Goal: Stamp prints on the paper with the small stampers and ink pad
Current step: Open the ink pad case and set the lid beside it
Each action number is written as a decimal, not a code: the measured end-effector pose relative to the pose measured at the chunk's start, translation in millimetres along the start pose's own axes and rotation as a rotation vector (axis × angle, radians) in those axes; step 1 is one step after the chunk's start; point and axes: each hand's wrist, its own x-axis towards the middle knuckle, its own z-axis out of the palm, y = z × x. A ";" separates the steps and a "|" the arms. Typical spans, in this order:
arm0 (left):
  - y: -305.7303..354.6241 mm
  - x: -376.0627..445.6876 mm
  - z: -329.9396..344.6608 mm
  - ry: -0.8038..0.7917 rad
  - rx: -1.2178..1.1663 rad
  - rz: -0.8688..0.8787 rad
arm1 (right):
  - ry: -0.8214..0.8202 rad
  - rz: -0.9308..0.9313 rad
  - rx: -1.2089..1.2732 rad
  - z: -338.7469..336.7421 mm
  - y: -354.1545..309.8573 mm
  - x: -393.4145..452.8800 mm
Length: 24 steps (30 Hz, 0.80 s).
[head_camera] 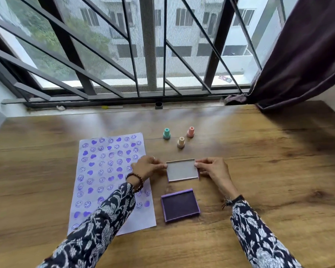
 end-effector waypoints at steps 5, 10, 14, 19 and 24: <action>-4.1 2.4 5.5 0.076 0.178 -0.055 | 0.059 -0.081 -0.086 4.5 9.3 -3.0; -0.9 -0.9 9.5 0.084 0.191 -0.024 | 0.108 -0.107 -0.149 6.8 11.0 -6.9; -1.2 -0.8 6.4 0.132 0.122 0.055 | 0.112 -0.105 -0.055 5.3 11.6 -7.1; 17.4 20.7 1.1 0.188 0.231 0.218 | 0.143 -0.234 -0.179 5.6 -6.5 13.8; 32.2 45.7 17.8 0.169 0.426 0.281 | 0.059 -0.390 -0.367 17.3 -27.7 36.1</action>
